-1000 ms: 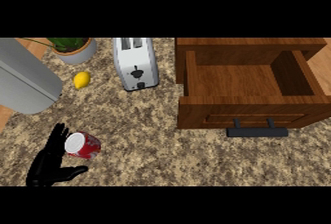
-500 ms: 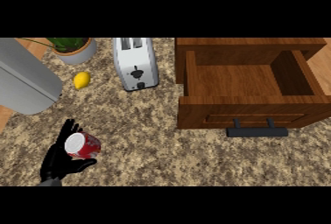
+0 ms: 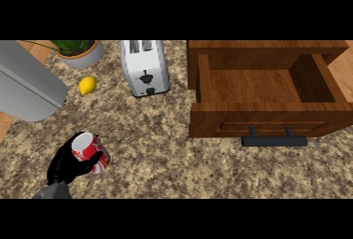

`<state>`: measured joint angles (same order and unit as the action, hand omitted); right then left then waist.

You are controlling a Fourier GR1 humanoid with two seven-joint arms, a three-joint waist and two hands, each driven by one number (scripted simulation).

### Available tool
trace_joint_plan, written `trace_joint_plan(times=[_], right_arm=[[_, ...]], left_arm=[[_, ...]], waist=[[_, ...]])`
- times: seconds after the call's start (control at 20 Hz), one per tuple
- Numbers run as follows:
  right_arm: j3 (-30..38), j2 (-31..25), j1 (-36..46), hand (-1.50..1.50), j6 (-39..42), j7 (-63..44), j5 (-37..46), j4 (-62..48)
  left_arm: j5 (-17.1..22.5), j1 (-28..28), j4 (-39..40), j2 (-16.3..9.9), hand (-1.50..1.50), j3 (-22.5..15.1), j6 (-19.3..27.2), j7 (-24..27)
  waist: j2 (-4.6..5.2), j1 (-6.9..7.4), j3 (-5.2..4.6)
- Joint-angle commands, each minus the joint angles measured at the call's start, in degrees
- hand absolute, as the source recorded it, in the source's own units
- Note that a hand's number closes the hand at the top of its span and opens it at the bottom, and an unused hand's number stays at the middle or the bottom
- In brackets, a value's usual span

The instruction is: Pick up the can, place it into the drawer and close the drawer

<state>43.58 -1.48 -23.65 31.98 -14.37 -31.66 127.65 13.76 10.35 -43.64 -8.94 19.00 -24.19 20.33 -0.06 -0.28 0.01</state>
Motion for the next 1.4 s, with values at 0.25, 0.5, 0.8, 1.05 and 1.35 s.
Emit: trace_joint_plan(times=[0.25, 0.5, 0.8, 1.05, 1.35], right_arm=[[-2.8, 1.38, 0.72, -1.5, -1.94, 1.64, 3.71, -0.76], [-0.37, 0.16, 1.34, -1.5, -1.35, 1.11, 1.43, -1.05], [-3.65, 1.46, -6.36, -1.5, -2.04, 4.2, -0.45, 2.98], [0.48, -0.3, -5.79, -1.5, -0.3, 0.28, -5.38, 3.47], [-1.04, -0.57, -2.55, -1.5, -3.46, 0.8, -1.3, 2.65]], left_arm=[[1.6, 0.18, -11.52, 4.18, 1.5, -4.7, -0.59, -2.65], [3.85, 3.32, -18.79, 7.71, 1.5, -4.41, 9.04, -8.44], [4.55, 6.56, -20.97, 8.88, 1.5, -8.25, 19.2, -9.67], [3.12, 8.96, -27.26, 8.46, 1.5, -12.85, 24.65, -11.81], [2.78, 11.46, -38.09, 8.92, 1.5, -19.61, 34.42, -21.32]], waist=[[-0.08, 0.31, 0.04], [-0.04, 0.19, 0.02], [-0.06, -0.36, 0.01], [-0.1, -0.26, 0.0], [-0.07, -0.03, 0.0]])
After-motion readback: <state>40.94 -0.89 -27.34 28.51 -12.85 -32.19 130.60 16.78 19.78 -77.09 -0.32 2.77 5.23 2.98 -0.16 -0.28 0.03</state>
